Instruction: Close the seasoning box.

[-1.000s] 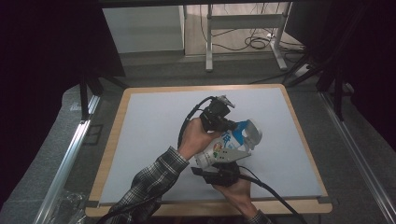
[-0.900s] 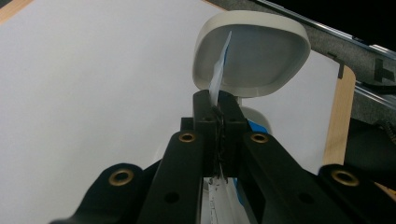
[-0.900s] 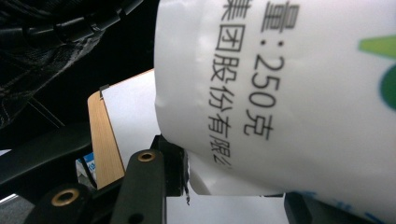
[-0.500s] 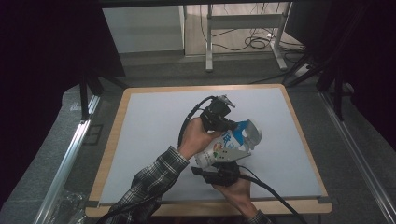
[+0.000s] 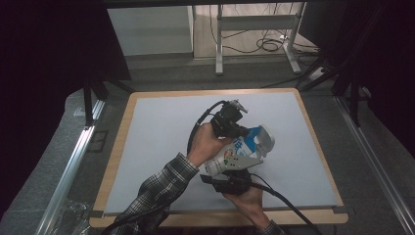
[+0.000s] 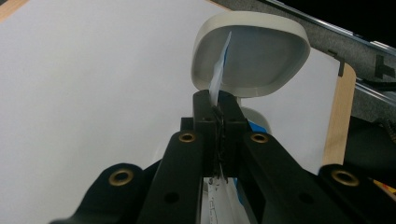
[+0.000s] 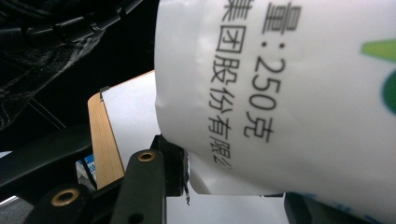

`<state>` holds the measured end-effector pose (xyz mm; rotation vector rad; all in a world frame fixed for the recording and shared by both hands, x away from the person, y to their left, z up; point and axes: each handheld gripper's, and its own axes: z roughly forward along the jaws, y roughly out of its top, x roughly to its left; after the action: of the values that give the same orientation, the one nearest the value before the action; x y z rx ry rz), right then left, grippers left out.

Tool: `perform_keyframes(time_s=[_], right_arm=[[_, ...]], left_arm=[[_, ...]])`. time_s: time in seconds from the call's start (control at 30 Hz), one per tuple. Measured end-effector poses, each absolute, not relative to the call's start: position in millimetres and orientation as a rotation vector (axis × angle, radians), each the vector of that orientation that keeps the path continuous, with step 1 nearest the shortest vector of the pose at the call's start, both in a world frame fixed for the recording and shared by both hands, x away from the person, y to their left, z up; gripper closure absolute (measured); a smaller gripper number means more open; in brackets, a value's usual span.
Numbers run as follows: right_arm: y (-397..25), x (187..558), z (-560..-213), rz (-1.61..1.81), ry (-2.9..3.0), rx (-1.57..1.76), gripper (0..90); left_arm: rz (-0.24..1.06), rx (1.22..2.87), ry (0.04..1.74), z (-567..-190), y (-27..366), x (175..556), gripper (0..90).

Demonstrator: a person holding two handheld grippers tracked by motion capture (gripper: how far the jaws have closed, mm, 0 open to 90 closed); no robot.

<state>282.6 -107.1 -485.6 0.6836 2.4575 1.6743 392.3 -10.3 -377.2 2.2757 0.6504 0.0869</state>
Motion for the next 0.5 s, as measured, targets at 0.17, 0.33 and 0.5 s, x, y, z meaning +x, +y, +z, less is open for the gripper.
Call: perform_keyframes(time_s=[0.17,0.33,0.5], right_arm=[[-107.3,283.0,-485.5,1.674,2.461,0.685,61.9],[-107.5,282.9,-485.0,1.679,2.460,0.689,61.8],[-107.7,283.1,-484.8,1.684,2.454,0.691,61.8]], left_arm=[[0.083,2.279,0.653,-377.1,-10.8,392.7,88.9],[0.085,2.284,0.649,-376.3,-11.5,392.9,88.8],[0.081,2.290,0.649,-376.0,-12.4,393.5,88.9]])
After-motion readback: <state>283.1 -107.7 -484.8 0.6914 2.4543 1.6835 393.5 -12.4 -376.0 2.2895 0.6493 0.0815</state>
